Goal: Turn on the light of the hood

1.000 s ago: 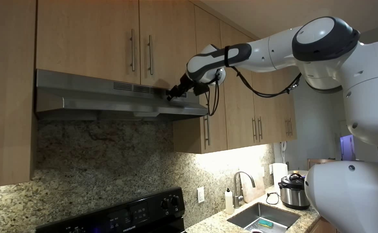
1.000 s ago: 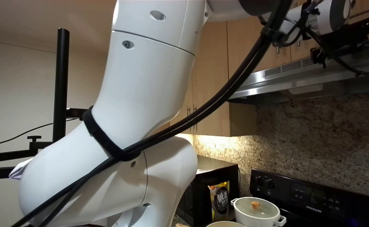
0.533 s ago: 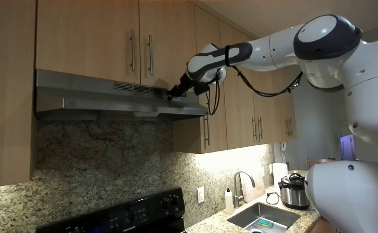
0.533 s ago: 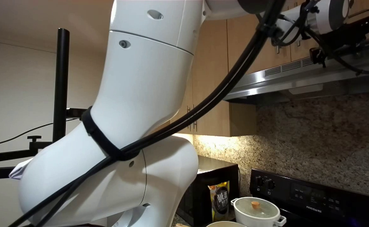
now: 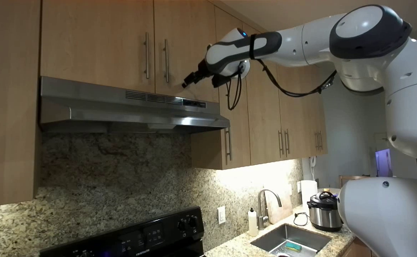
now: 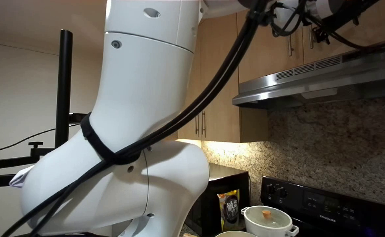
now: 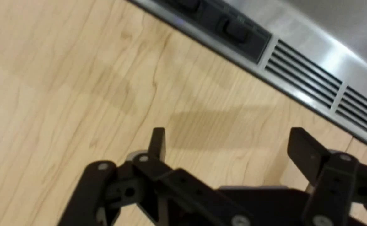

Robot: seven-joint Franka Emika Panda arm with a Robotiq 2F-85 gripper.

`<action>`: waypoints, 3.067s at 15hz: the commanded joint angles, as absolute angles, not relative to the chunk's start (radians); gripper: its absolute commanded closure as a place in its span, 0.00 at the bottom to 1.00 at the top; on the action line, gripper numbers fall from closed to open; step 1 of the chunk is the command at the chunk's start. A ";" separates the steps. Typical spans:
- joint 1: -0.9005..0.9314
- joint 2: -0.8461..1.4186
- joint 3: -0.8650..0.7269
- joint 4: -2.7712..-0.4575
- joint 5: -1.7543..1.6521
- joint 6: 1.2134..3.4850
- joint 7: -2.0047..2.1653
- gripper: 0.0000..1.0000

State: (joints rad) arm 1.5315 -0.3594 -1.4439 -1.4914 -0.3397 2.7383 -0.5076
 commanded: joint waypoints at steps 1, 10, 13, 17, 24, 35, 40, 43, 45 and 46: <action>1.477 -0.298 -1.420 -1.476 -0.332 2.777 -0.526 0.00; 1.343 -0.296 -1.323 -1.545 -0.289 2.737 -0.541 0.00; 1.301 -0.290 -1.299 -1.590 -0.264 2.721 -0.540 0.00; 1.264 -0.281 -1.274 -1.638 -0.225 2.696 -0.545 0.00; 1.225 -0.269 -1.267 -1.680 -0.144 2.675 -0.545 0.00; 1.246 -0.247 -1.299 -1.682 -0.045 2.674 -0.541 0.00; 1.254 -0.231 -1.329 -1.677 -0.040 2.673 -0.541 0.00; 1.272 -0.217 -1.355 -1.667 -0.041 2.674 -0.548 0.00; 1.287 -0.214 -1.369 -1.660 -0.040 2.673 -0.552 0.00; 1.296 -0.214 -1.376 -1.657 -0.042 2.673 -0.552 0.00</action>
